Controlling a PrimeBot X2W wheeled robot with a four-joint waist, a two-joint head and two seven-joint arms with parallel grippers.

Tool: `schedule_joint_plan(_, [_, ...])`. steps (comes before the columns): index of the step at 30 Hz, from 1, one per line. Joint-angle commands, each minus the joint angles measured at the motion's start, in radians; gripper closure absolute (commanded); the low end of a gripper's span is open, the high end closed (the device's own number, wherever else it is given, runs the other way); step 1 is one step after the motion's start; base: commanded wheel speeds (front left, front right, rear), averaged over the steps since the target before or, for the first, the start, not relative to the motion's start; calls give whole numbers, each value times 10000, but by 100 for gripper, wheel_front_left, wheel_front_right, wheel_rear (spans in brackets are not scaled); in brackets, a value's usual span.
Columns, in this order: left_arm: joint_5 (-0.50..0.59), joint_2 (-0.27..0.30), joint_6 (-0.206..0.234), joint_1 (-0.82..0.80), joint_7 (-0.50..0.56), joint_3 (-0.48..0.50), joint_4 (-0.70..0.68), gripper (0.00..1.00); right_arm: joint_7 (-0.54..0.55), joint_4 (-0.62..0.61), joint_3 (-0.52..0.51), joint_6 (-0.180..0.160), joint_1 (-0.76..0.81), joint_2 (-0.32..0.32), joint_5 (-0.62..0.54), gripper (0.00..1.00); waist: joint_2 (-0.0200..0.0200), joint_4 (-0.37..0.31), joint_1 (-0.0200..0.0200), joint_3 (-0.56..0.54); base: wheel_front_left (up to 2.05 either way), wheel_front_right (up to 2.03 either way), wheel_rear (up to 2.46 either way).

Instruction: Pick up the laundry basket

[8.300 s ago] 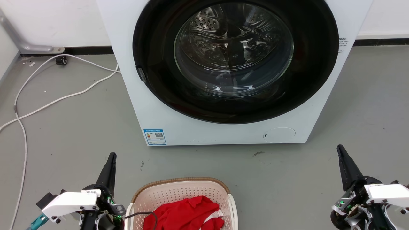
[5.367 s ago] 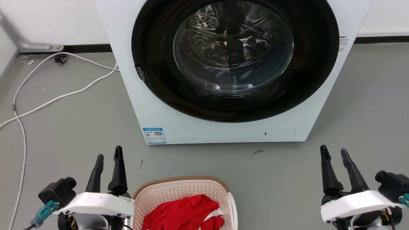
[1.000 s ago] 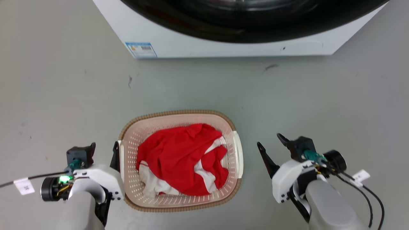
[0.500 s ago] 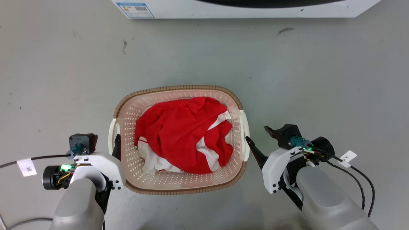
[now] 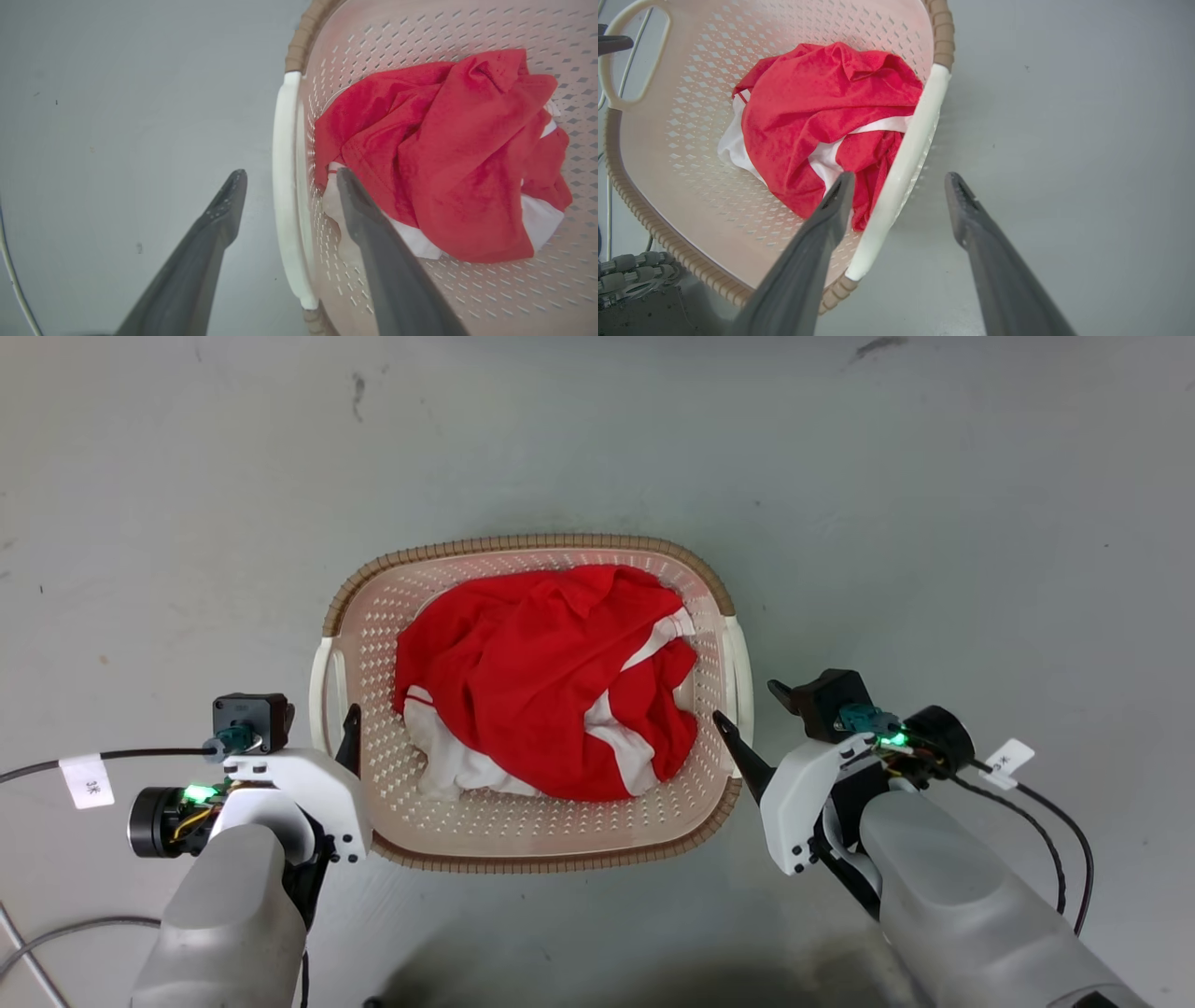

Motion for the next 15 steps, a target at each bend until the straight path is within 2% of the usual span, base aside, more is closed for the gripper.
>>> schedule_joint_plan(1, [-25, 58, 10, -257, -28, -78, 157, 0, -21, 92, 116, -7, -348, -13, 66, 0, 1, 76, -1, 243, 0, 0, 0])
schedule_joint_plan(15, [-376, -177, 9, -987, -28, -679, 632, 0, 0, 751, 693, -7, -1062, -14, 662, 0, 1, 263, -1, 1052, 0, 0, 0])
